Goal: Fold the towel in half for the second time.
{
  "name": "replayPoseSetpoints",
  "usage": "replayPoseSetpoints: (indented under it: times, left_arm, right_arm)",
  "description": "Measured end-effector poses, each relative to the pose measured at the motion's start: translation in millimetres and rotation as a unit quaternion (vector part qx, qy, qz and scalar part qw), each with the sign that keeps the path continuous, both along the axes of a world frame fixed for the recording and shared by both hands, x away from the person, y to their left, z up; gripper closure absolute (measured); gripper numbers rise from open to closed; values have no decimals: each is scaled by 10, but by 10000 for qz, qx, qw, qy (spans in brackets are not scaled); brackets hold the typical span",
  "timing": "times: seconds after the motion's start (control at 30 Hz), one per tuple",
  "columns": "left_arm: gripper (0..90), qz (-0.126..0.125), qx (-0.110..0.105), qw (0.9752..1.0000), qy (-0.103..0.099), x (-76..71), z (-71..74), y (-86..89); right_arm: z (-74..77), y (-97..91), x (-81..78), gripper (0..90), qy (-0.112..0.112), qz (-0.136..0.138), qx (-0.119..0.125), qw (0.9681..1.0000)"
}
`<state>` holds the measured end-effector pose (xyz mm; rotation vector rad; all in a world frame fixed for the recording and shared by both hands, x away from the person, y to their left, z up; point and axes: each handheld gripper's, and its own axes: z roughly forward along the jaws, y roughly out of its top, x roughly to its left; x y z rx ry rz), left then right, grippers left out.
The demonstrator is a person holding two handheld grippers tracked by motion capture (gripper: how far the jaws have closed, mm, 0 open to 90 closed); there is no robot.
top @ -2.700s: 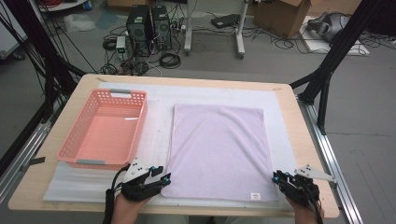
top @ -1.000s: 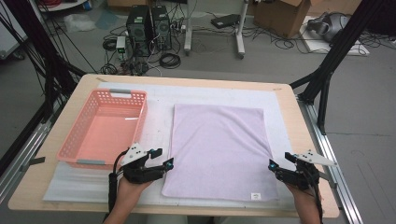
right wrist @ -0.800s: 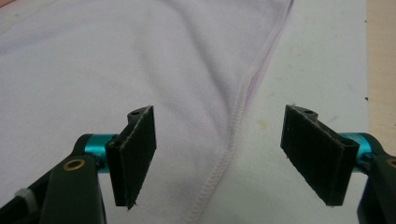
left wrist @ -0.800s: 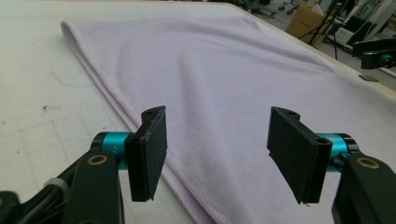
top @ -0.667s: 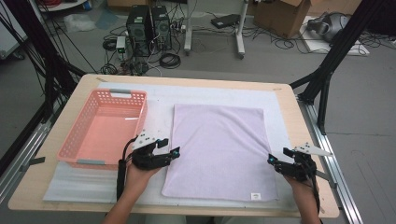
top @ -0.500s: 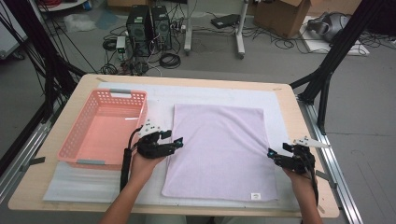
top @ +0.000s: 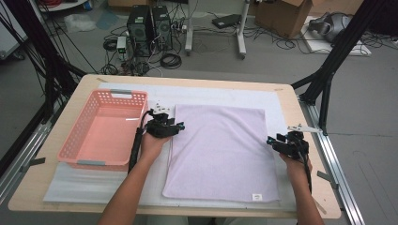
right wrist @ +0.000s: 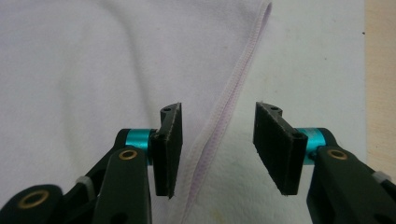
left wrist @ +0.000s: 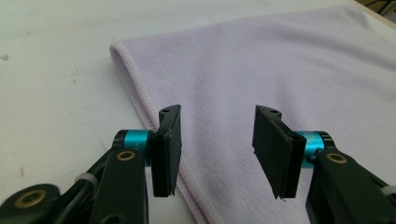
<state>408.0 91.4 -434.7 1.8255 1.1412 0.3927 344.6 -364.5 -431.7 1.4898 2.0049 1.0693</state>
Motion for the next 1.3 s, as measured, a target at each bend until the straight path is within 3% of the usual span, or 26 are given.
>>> replayPoseSetpoints:
  times: [0.13, 0.3, 0.37, 0.4, 0.47, 0.53, 0.6, 0.67, 0.73, 0.8, 0.83, 0.97, 1.0, 1.07, 1.2, 1.3]
  left_arm:
    - [534, 328, 76, 9994, 43, 150, -99, 13]
    - [538, 570, 198, 9978, 265, 218, -175, 20]
    - [530, 486, 428, 9977, 176, 224, -167, -28]
    - [534, 480, 650, 9967, 101, 219, -165, -78]
    - [563, 545, 742, 9957, 91, 227, -161, -107]
    - [628, 619, 709, 9954, 163, 242, -145, -110]
    - [821, 533, 604, 9964, 248, 255, -136, -117]
    - [839, 560, 506, 9966, 320, 263, -134, -108]
    - [844, 685, 175, 9960, 537, 281, -137, -47]
    - [846, 716, 148, 9956, 578, 281, -131, -24]
    - [847, 736, 156, 9956, 561, 279, -129, -16]
    - [858, 892, 4, 9947, 519, 267, -80, 48]
    - [858, 872, -13, 9949, 514, 264, -70, 57]
    - [858, 792, 47, 9957, 481, 241, -43, 57]
    - [860, 820, -88, 9956, 434, 209, 5, 71]
    - [860, 723, -46, 9966, 386, 153, 56, 74]
  right_arm:
    - [0, 33, 107, 516, 77, -15, -44, 10000]
    - [-13, 82, 224, 515, 98, -39, -43, 9999]
    - [-35, 94, 301, 516, 157, -85, -71, 9998]
    - [-39, 99, 329, 516, 185, -121, -87, 9997]
    - [-43, 110, 408, 518, 249, -208, -123, 9994]
    - [-46, 126, 481, 531, 285, -274, -151, 9991]
    - [-63, 151, 547, 543, 384, -317, -152, 9986]
    - [-97, 192, 600, 559, 490, -297, -246, 9981]
    - [-109, 199, 622, 635, 460, -341, -314, 9979]
    - [-113, 163, 625, 807, 465, -312, -186, 9983]
    - [-118, 140, 626, 843, 510, -331, -16, 9982]
    - [-112, 95, 609, 873, 480, -548, 132, 9973]
    - [-107, 77, 599, 873, 470, -586, 278, 9968]
    - [-91, 60, 582, 874, 411, -544, 357, 9970]
    - [-13, 37, 519, 873, 239, -452, 489, 9975]
    - [55, 2, 459, 873, 187, -337, 585, 9975]
